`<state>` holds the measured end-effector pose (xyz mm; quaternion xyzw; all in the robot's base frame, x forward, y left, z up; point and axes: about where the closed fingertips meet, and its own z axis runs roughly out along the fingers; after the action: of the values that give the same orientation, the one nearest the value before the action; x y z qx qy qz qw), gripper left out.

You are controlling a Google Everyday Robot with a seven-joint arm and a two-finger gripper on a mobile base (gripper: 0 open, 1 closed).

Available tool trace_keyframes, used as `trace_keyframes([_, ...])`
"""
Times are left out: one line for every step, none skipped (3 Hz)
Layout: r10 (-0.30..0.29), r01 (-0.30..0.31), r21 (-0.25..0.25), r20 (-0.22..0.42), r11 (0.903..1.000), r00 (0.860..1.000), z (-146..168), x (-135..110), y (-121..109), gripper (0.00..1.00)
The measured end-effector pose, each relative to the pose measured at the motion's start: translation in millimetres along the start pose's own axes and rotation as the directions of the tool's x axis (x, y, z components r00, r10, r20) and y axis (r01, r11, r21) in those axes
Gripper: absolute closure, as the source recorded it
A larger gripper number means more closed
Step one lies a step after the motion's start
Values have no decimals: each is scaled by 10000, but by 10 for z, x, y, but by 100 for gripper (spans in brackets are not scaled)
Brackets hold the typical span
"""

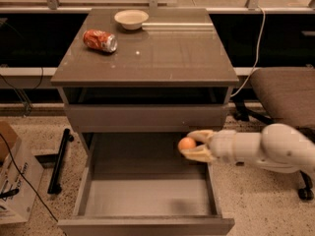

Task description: Pick orange from middle drawer and place on counter

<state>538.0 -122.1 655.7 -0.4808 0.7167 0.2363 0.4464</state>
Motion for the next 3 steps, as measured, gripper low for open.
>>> trace_keyframes([-1891, 1838, 600, 998, 9811, 9769, -925, -651, -112, 100])
trace_keyframes([-3714, 3613, 884, 1629, 9282, 9141, -1647, -1282, -104, 100])
trace_keyframes([-3997, 3991, 432, 1880, 9159, 8971, -1753, -1372, -6, 100])
